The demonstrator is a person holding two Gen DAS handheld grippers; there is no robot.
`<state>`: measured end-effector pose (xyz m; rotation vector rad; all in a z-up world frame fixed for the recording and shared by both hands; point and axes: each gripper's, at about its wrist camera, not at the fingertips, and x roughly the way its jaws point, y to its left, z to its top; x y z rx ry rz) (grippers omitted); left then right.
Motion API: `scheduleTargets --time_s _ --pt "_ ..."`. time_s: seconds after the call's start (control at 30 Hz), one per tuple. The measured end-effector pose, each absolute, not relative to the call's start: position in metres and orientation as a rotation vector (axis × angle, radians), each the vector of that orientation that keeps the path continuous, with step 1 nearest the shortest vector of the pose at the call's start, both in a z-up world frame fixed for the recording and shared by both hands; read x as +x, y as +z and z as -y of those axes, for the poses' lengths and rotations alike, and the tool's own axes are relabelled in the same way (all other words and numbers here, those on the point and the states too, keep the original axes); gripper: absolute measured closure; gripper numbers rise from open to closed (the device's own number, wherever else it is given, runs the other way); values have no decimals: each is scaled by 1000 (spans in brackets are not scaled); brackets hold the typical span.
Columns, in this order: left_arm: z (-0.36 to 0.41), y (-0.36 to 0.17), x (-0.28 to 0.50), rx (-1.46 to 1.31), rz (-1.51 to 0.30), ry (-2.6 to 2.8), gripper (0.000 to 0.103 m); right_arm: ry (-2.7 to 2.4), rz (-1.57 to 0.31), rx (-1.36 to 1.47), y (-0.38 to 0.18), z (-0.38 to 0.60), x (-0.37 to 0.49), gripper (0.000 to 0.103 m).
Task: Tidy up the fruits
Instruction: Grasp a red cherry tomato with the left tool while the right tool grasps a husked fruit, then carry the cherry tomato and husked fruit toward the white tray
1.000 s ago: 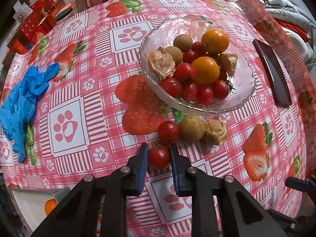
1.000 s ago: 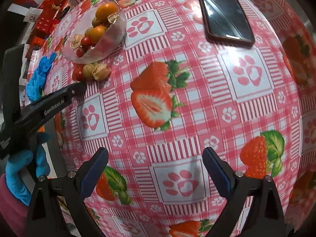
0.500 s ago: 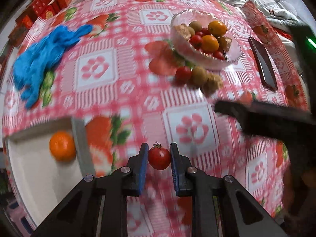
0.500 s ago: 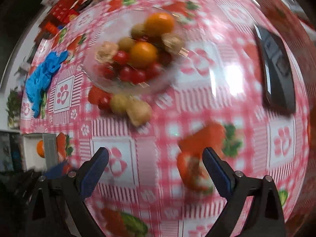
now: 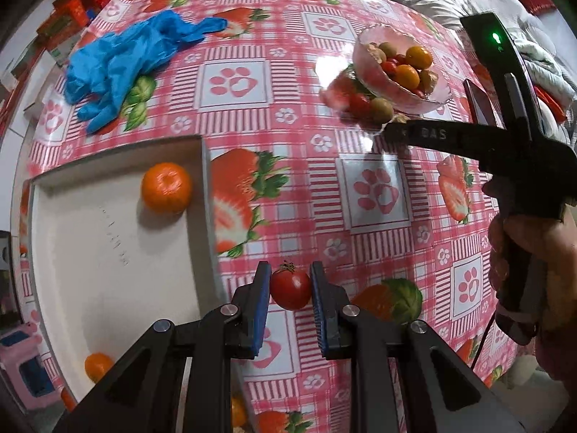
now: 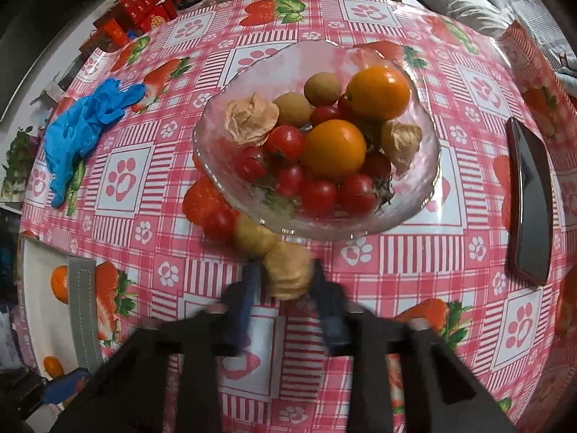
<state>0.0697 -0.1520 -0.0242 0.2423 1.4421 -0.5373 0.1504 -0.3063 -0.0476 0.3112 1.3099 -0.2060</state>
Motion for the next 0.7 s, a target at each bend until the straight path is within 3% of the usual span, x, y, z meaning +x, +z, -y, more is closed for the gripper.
scheduleTargets --time_s 0.7 --pt "147 -24 14 332 -1473 -568 80 -209 -1422 418 -25 288 11 77"
